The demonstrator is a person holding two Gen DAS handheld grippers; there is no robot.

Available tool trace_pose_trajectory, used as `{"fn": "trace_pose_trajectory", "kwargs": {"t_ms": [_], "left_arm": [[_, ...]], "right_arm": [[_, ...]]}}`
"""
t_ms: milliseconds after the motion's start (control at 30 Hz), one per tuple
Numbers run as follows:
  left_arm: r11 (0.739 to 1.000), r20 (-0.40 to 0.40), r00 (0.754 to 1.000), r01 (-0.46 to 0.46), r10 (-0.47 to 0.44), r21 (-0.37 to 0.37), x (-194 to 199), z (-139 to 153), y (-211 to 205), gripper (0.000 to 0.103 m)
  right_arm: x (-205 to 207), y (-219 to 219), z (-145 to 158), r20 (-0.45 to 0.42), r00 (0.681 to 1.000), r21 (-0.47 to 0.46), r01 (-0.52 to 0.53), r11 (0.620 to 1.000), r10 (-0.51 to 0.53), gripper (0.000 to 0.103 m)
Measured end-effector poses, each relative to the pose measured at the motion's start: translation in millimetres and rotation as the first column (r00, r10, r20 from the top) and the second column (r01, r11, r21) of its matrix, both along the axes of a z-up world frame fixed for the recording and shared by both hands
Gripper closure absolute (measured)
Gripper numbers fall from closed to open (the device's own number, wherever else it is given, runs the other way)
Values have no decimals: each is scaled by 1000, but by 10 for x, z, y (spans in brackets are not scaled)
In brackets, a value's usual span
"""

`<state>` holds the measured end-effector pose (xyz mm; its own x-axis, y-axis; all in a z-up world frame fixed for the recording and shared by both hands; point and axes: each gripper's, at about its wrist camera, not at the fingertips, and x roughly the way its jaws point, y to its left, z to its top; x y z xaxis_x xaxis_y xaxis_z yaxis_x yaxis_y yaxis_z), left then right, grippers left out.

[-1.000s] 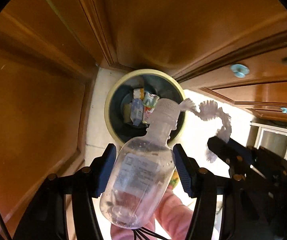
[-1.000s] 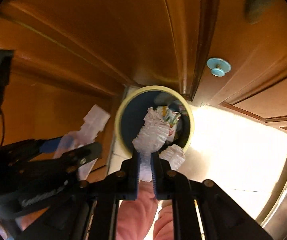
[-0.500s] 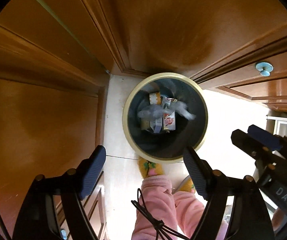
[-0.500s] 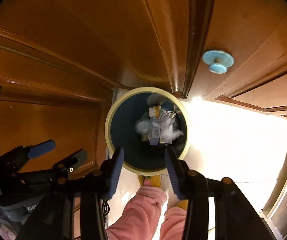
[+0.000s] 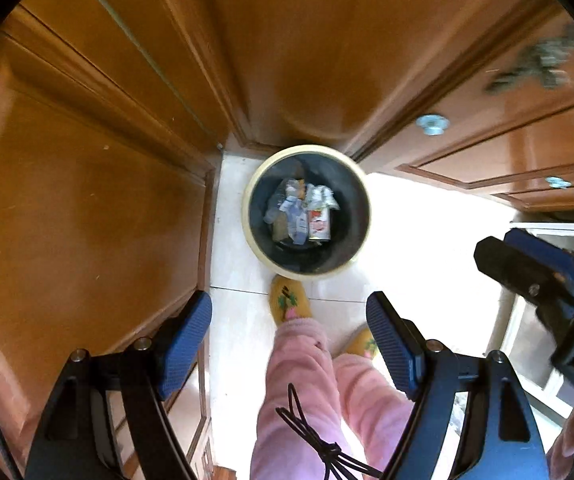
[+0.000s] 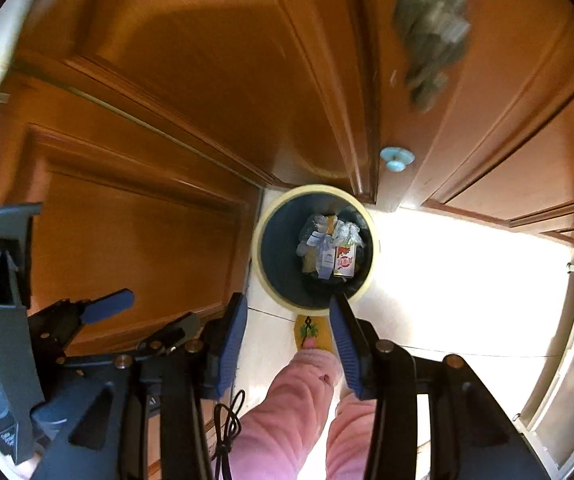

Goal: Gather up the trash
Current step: 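Raise both tools back toward the counter trash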

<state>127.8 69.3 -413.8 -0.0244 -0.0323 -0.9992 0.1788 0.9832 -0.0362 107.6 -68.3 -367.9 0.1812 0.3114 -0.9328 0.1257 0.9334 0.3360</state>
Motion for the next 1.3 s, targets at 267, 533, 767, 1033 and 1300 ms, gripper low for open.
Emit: {"fn": "trace_pose_trajectory", "kwargs": {"t_ms": [267,533,767,1033,1300], "left_arm": [[998,146,988,59,-58,-3,-285,997,-197,25],[997,306,951,67,-50,-44,-543,1904,-386,25],[994,479,877,81,-39,-67,-643,2856,-546,24],[991,610,792,90,-10,-101,-579,3628,-619,16],[983,689,722,163,-63,-81,-397,3992,-840,15]], "right_arm": [[-336,-293,999,142,990,-4,-25,1000,26,60],[-610,-481,1746,284,955,-38,-75,996,83,60],[-820,-668,2514,438,896,-64,-55,996,78,60],[-870,-896,3085,557,830,-48,9,999,20,60],[-838,-1012,3435,626,779,-43,76,996,-32,59]]}}
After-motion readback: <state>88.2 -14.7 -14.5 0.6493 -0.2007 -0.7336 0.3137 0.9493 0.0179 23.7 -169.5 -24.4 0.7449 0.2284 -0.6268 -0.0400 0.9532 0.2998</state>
